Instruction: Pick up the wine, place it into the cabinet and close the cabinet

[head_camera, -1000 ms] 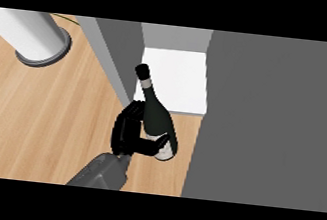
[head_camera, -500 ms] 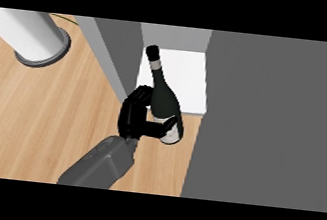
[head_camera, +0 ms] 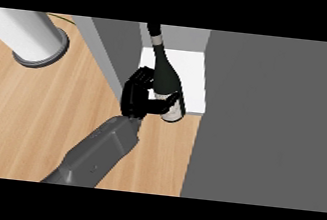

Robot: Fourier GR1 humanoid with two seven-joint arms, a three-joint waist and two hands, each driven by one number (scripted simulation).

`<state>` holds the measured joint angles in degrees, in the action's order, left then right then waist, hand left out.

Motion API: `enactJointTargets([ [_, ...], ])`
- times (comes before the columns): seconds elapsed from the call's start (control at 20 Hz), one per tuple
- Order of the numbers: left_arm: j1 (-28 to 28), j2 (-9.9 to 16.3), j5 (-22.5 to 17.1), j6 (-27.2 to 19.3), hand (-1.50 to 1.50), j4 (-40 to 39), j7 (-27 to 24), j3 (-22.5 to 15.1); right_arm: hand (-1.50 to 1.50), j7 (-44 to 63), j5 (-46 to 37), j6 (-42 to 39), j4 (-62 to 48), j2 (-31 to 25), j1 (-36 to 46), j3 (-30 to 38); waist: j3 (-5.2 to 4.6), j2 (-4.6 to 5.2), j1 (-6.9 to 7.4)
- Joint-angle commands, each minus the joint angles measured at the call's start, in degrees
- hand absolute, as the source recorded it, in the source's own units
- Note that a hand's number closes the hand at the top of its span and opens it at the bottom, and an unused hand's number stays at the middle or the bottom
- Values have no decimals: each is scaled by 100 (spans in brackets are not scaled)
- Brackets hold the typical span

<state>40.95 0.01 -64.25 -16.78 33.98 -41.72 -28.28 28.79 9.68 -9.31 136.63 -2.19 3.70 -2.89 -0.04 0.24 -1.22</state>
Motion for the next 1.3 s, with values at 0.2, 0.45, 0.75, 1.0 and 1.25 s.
enactJointTargets([
  [0.2, 1003, -1, -35, 194, 150, -973, 139, 483, -150, -240, 161, -119, -165, -18, -153, 124, 2, 5, 1],
  [0.45, 1492, -1, -235, 117, 150, -1496, 236, 463, -150, -331, 237, -232, -221, -113, -130, 240, 1, 35, -108],
  [0.75, 1930, -1, -359, -203, 150, -1626, 781, 381, -150, -110, 90, -34, -24, 12, -46, -22, 1, 46, -188],
  [1.0, 1885, -1, -422, -68, 150, -1858, 696, 297, -150, -328, 423, -280, -276, -157, 68, 272, 3, 96, -330],
  [1.25, 1972, -1, -667, -73, 150, -1846, 465, 369, -150, -453, 156, -211, -576, 27, 300, -69, -2, 127, -385],
])
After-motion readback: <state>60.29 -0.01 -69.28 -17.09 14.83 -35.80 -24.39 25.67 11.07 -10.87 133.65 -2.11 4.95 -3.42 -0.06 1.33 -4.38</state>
